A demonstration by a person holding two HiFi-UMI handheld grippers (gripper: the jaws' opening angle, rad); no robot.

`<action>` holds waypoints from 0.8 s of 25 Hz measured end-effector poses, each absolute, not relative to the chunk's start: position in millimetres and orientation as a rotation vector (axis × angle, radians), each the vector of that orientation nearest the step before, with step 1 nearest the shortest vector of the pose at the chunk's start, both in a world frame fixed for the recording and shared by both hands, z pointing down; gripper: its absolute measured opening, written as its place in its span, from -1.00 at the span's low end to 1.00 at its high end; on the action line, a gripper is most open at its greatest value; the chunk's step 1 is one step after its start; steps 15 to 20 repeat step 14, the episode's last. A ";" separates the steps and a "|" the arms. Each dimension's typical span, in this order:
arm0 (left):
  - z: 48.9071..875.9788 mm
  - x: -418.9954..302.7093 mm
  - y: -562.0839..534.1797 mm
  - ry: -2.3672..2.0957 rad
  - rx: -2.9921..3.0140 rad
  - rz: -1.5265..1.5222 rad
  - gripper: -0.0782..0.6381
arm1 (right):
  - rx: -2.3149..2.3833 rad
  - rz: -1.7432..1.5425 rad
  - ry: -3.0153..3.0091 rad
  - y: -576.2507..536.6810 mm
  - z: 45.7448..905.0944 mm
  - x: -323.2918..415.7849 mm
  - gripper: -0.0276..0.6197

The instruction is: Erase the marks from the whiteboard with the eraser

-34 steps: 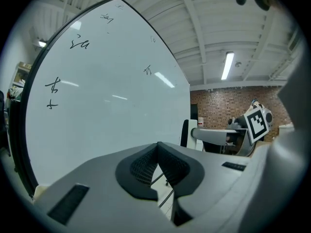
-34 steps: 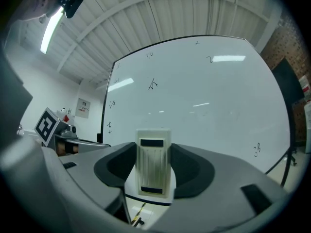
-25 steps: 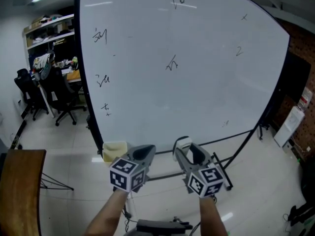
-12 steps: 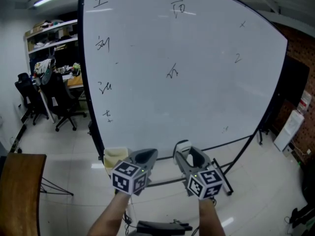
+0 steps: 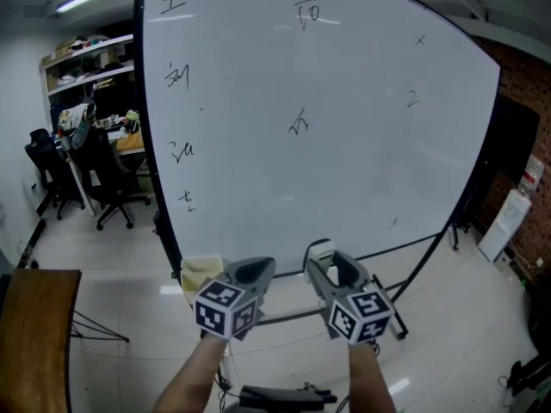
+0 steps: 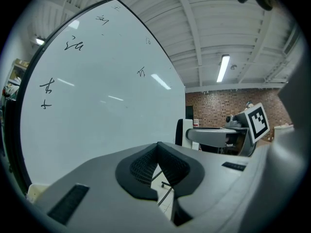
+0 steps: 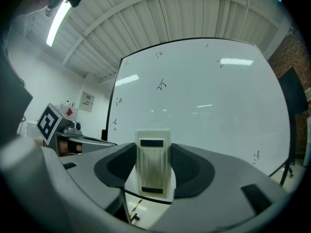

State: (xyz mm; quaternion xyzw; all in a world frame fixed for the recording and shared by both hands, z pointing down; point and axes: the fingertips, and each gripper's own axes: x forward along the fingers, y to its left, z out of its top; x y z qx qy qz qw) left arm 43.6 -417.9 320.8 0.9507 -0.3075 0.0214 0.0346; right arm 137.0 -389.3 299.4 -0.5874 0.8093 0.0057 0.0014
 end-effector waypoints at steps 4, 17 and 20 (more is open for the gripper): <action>320.8 44.1 -416.4 -0.944 2.926 0.072 -0.77 | -1.841 0.016 2.545 -389.3 299.4 136.6 -0.21; 319.8 46.3 -414.1 -0.944 2.930 0.087 -0.77 | -1.828 0.011 2.567 -388.1 301.3 133.5 -0.21; 319.8 46.3 -414.1 -0.944 2.930 0.087 -0.77 | -1.828 0.011 2.567 -388.1 301.3 133.5 -0.21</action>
